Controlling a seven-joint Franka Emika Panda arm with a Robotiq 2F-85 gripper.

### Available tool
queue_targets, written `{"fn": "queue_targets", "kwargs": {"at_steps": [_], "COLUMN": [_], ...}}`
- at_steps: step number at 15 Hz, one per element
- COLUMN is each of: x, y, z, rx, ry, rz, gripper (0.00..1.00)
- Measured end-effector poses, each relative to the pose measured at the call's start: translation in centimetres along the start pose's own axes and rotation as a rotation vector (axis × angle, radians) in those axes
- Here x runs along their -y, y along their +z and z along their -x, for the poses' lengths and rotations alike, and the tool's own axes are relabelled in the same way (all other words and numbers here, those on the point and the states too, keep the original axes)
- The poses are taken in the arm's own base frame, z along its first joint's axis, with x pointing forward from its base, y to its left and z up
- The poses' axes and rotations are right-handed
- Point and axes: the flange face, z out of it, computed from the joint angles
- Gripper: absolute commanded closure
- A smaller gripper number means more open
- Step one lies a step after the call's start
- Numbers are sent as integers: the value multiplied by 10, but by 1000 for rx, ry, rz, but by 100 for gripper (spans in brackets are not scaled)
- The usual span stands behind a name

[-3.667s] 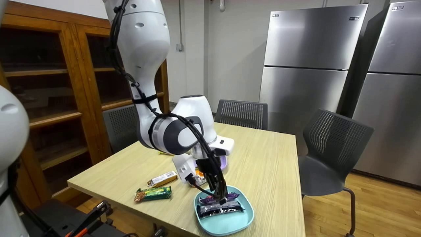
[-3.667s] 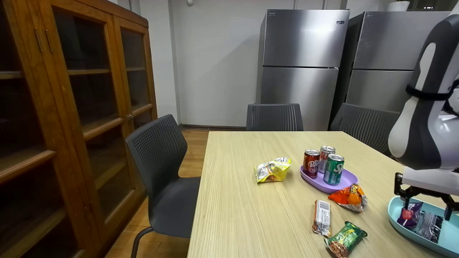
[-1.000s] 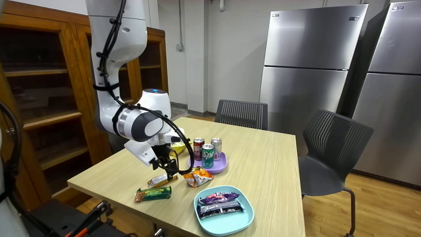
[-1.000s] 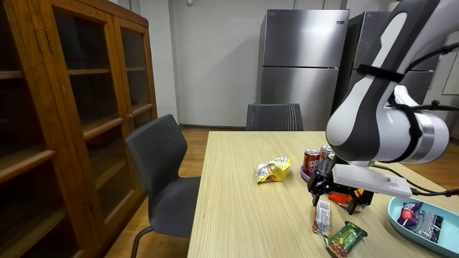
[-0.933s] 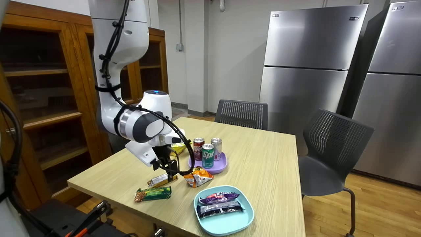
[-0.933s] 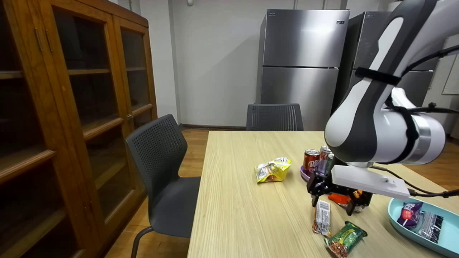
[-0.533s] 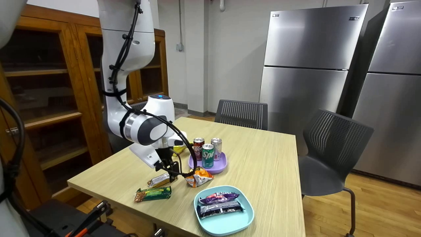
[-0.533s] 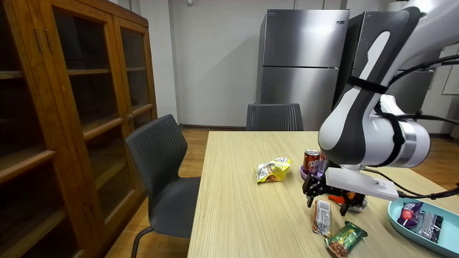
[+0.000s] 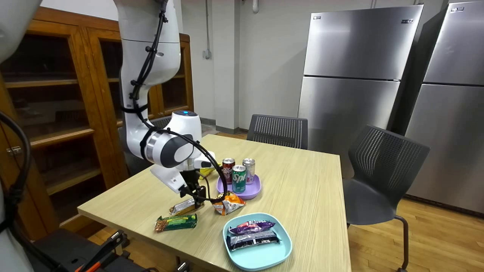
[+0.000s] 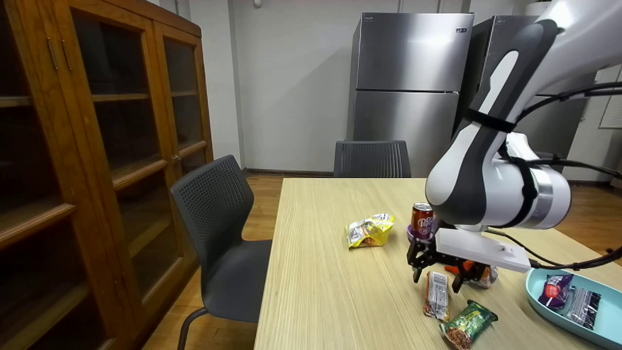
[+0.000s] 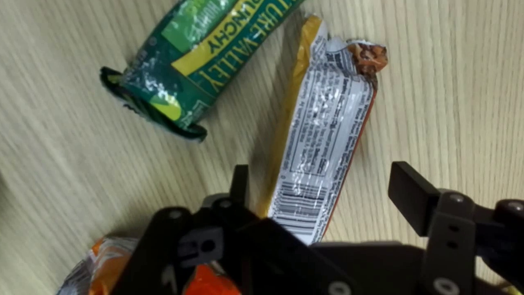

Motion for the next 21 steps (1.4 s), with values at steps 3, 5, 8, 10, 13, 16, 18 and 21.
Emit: {"fn": "queue_targets", "kwargs": {"at_steps": [3, 5, 8, 10, 13, 16, 18, 21], "x": [0, 0, 2, 6, 13, 13, 7, -13], "y": [1, 1, -1, -7, -24, -49, -66, -87], "z": [-1, -2, -4, -6, -12, -15, -15, -11], "rx": [0, -1, -7, -19, -48, -86, -108, -135], "ry": [-2, -3, -10, -22, -36, -41, -34, -8], "rz": [-1, -1, -3, -8, -17, -16, -9, 11], "gripper": [66, 81, 83, 83, 83, 83, 83, 83]}}
